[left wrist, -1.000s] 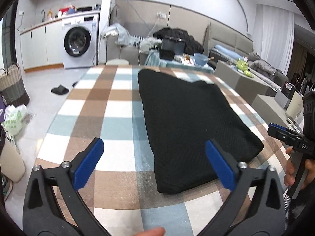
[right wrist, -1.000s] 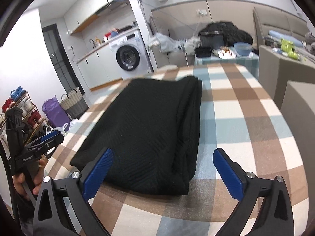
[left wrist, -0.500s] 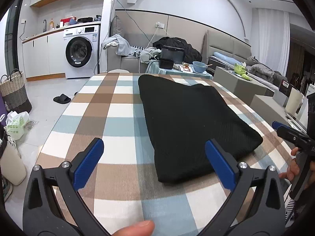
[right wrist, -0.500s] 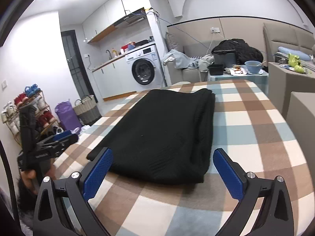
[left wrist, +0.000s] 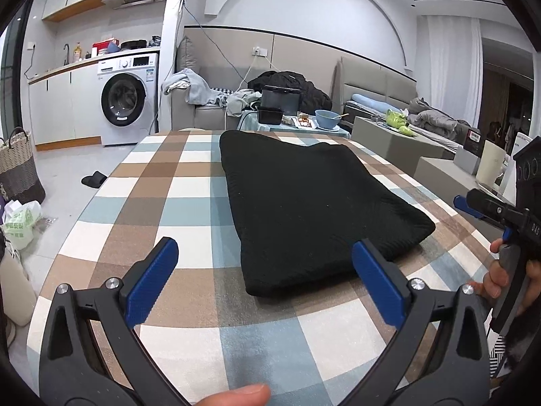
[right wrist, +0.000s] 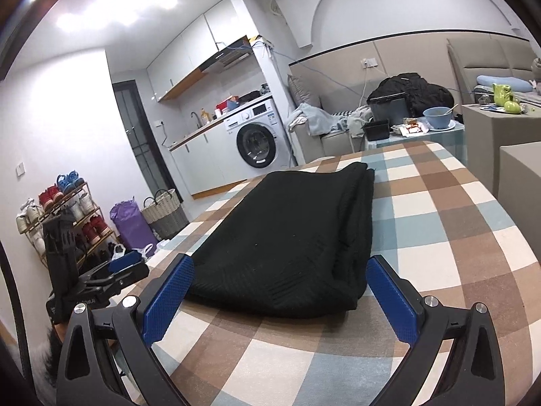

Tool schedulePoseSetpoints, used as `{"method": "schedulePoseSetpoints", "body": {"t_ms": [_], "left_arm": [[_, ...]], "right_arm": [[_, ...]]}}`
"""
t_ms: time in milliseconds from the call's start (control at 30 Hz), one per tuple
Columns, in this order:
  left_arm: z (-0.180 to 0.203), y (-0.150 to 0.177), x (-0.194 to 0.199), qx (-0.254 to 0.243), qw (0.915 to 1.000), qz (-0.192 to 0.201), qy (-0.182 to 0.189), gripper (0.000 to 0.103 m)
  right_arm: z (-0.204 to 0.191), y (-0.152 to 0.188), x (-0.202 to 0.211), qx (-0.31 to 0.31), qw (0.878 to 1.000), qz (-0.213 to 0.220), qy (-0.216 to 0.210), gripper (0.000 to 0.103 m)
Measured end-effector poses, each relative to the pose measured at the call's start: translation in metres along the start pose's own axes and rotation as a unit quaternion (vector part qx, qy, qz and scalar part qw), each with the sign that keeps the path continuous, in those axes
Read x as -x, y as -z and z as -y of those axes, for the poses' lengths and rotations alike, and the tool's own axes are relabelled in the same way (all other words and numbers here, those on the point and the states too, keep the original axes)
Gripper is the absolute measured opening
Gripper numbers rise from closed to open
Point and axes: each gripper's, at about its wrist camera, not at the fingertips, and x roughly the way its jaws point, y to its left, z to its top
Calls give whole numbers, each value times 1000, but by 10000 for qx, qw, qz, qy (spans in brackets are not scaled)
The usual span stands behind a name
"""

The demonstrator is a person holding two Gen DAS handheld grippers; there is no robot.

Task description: Fold small clothes

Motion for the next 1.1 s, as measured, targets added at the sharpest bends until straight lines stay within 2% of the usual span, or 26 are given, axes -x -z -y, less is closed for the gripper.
{"method": "schedulePoseSetpoints", "body": {"t_ms": [400,1100], "left_arm": [[-7,2,1,40,10000,28,-54,102],[-10,4,0,72,9999,9,-94,102]], "right_arm": [[-14,6,-3,406,9991,-59,90,103],[-12,7,-3,376,9992,-71,108,103]]}}
